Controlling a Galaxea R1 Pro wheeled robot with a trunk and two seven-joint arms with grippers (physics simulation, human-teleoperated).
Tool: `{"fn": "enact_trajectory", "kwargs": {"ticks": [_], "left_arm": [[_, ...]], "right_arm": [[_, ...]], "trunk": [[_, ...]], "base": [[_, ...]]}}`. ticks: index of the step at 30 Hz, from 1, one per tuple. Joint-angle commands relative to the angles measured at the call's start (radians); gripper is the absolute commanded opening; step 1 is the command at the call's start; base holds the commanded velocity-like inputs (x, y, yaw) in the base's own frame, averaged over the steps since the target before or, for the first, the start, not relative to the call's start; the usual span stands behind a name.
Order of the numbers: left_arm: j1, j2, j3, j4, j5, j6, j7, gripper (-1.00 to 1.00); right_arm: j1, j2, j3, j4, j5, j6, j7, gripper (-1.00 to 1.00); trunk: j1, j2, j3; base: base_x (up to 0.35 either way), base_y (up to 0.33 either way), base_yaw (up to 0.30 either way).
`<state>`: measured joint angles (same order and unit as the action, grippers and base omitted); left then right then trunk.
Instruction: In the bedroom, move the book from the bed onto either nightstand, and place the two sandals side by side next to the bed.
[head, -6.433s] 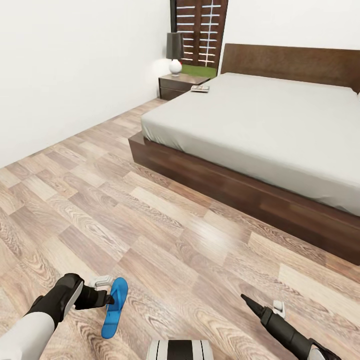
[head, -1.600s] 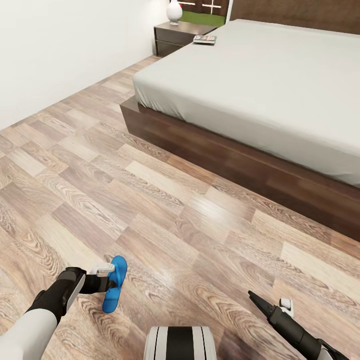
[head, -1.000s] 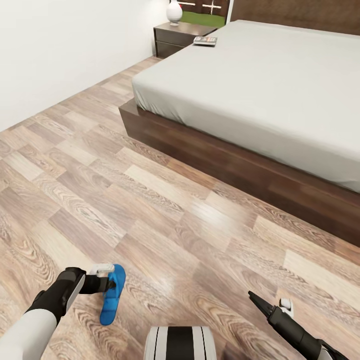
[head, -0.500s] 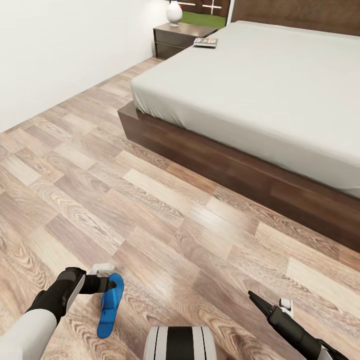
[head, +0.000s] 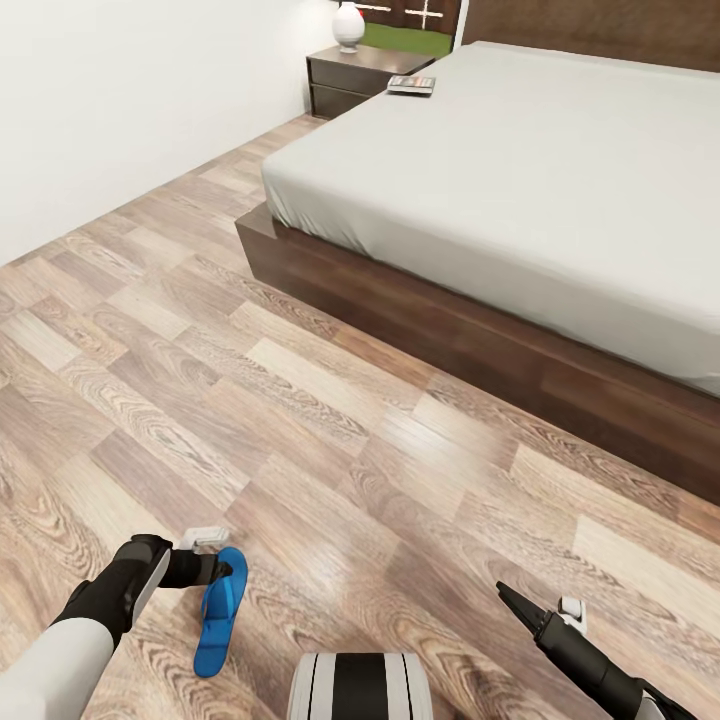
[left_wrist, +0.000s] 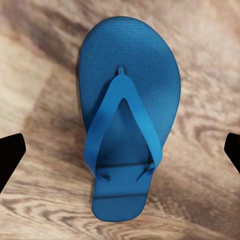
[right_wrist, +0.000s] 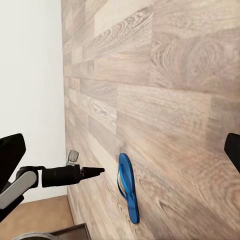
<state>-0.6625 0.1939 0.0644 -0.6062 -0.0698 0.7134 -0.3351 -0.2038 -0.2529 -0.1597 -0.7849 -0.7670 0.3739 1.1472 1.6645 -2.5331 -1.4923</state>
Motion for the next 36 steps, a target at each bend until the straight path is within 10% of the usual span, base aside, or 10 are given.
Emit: {"fn": "enact_trajectory", "kwargs": {"ticks": [1,17,36], "left_arm": [[0.000,-0.001,0.004,-0.001,-0.007,0.004,-0.007,1.00],[0.000,-0.001,0.005,-0.001,-0.010,0.004,-0.007,1.00],[0.000,0.000,0.004,0.000,-0.011,0.004,-0.007,1.00]], "right_arm": [[0.000,0.000,0.000,0.000,-0.006,0.010,0.002,1.00],[0.000,0.000,0.000,0.000,-0.006,0.010,0.002,1.00],[0.000,0.000,0.000,-0.001,-0.006,0.011,0.002,1.00]], "trunk": [[0.000,0.000,-0.001],[0.000,0.000,-0.001],[0.008,-0.005,-0.074]], "base": [[0.001,0.000,0.000],[0.000,0.000,0.000],[0.000,0.000,0.000]]}}
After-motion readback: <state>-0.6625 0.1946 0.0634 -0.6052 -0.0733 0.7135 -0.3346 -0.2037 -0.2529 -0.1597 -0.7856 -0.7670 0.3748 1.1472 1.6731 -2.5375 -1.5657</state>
